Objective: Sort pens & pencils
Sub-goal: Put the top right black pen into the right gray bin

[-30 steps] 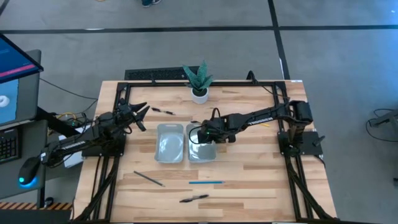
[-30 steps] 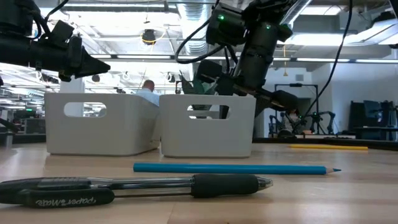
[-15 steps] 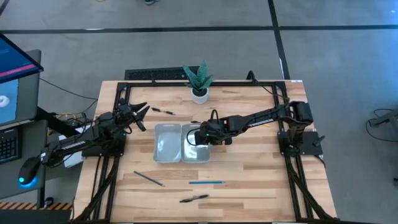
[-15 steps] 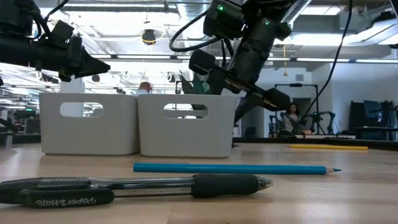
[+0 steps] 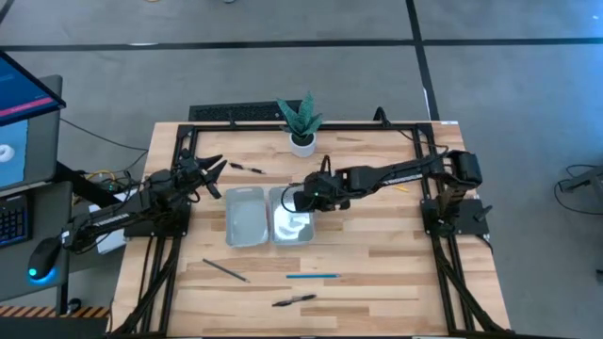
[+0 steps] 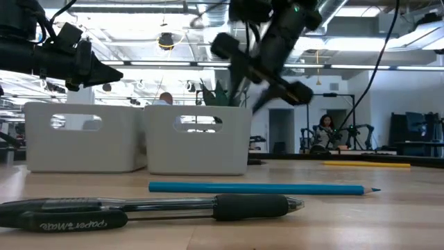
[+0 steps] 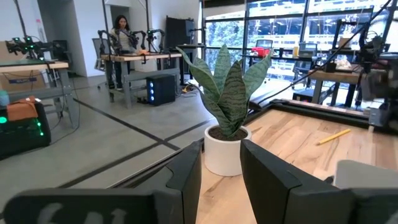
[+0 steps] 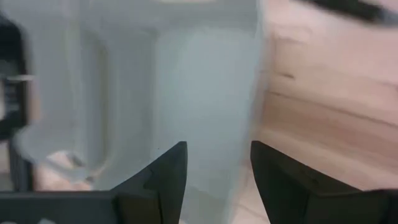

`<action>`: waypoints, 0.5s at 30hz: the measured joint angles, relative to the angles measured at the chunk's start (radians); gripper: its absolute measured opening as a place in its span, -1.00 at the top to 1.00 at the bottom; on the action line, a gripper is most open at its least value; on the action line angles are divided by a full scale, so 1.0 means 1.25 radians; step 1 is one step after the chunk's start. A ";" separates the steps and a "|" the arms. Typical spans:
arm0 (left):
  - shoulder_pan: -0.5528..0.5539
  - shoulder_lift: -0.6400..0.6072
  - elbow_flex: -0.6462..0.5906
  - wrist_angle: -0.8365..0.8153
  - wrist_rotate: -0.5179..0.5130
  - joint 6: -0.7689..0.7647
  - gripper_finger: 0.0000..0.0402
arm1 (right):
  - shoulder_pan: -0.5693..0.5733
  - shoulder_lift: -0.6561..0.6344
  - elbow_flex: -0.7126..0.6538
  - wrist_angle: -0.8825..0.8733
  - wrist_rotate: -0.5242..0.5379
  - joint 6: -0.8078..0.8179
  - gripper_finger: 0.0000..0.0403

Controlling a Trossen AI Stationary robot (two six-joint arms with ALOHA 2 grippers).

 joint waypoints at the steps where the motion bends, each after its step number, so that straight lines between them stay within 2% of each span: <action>1: 0.000 0.000 0.000 0.000 0.001 0.000 0.49 | -0.004 -0.012 0.006 -0.018 0.009 -0.010 0.02; 9: 0.000 0.000 0.000 0.000 0.001 -0.043 0.49 | -0.040 -0.118 0.062 -0.182 0.118 -0.113 0.02; 15: -0.001 0.000 0.000 0.001 0.003 -0.052 0.49 | -0.078 -0.183 0.079 -0.199 0.140 -0.419 0.02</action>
